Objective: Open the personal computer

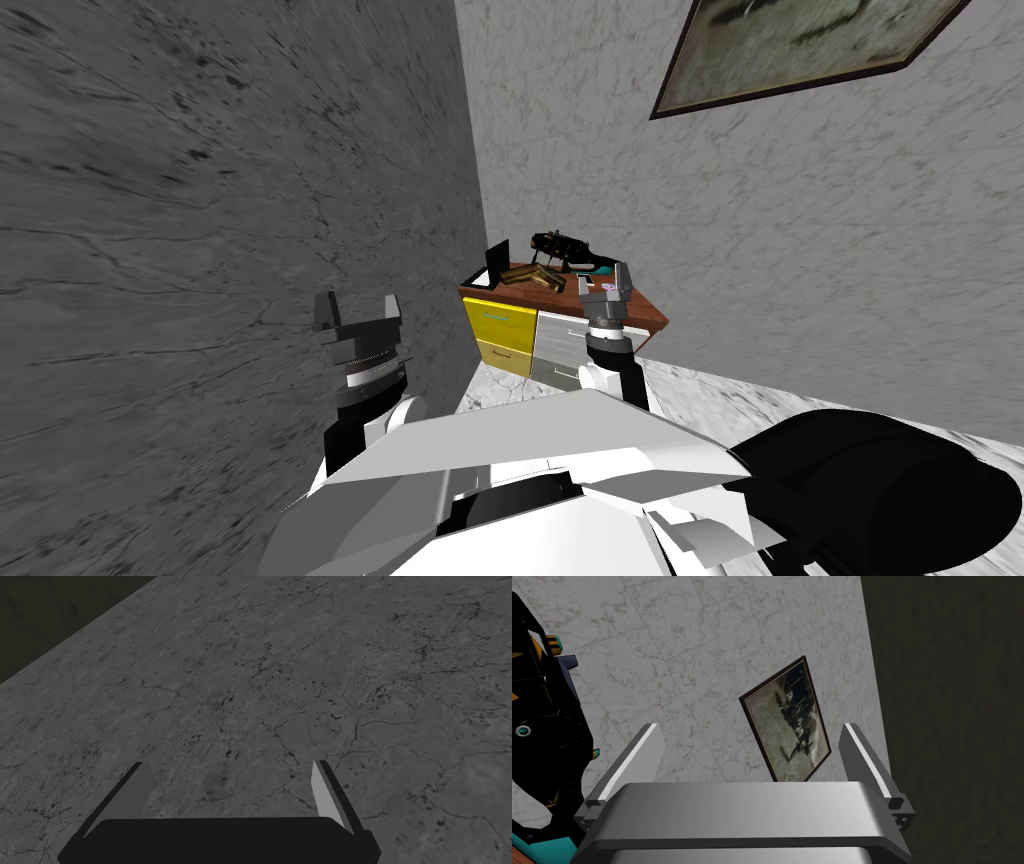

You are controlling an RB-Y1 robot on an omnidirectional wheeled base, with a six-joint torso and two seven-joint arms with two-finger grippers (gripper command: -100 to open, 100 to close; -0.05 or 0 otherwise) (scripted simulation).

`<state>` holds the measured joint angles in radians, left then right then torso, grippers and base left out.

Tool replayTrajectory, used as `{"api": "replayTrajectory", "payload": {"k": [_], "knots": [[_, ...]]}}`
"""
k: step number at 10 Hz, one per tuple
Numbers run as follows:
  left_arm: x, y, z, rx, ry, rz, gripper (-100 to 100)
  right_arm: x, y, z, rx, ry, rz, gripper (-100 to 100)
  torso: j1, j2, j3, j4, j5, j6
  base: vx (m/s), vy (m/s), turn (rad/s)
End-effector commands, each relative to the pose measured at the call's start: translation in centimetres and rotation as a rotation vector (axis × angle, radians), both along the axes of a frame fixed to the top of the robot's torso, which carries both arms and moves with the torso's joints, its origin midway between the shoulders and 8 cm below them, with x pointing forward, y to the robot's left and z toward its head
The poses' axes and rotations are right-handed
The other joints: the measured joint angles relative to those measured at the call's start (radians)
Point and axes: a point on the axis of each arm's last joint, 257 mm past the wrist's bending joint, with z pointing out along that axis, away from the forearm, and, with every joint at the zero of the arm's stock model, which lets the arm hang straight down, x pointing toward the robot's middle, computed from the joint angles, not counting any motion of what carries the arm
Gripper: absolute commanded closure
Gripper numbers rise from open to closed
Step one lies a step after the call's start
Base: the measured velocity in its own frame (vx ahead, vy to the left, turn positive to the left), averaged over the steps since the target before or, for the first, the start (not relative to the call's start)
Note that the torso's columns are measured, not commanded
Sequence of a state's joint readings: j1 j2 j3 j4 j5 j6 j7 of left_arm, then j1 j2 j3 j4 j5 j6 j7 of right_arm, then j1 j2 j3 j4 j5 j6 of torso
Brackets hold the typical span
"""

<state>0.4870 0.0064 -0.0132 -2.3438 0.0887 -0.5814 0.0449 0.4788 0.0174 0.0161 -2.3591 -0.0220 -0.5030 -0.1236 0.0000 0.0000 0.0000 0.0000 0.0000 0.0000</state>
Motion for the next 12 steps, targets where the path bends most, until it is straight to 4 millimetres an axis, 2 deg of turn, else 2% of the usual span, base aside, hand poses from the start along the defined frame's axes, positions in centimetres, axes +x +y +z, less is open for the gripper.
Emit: {"api": "replayTrajectory", "payload": {"k": [1,9,10,12], "knots": [[0.0,0.0,0.0,0.000,0.000,0.000,0,0.0,0.0,0.0,0.000,0.000,0.000,0,0.000,0.040,-0.082,0.041,0.000,0.000,0.000,0.000,0.000],[0.0,0.0,0.0,0.000,0.000,0.000,0,0.0,0.0,0.0,0.000,0.000,0.000,0,0.000,0.618,-1.234,0.617,0.000,0.000,0.000,0.000,0.000],[0.5,-0.3,0.2,0.028,0.009,-0.020,-100,0.0,0.0,0.0,0.000,0.000,0.000,0,0.000,0.691,-1.382,0.691,0.000,0.000,0.000,-0.003,-0.042],[1.3,-0.5,0.6,0.055,0.019,-0.040,-100,0.0,0.0,0.0,0.000,0.000,0.000,0,0.000,0.735,-1.470,0.734,0.000,0.000,-0.012,-0.003,-0.050]]}}
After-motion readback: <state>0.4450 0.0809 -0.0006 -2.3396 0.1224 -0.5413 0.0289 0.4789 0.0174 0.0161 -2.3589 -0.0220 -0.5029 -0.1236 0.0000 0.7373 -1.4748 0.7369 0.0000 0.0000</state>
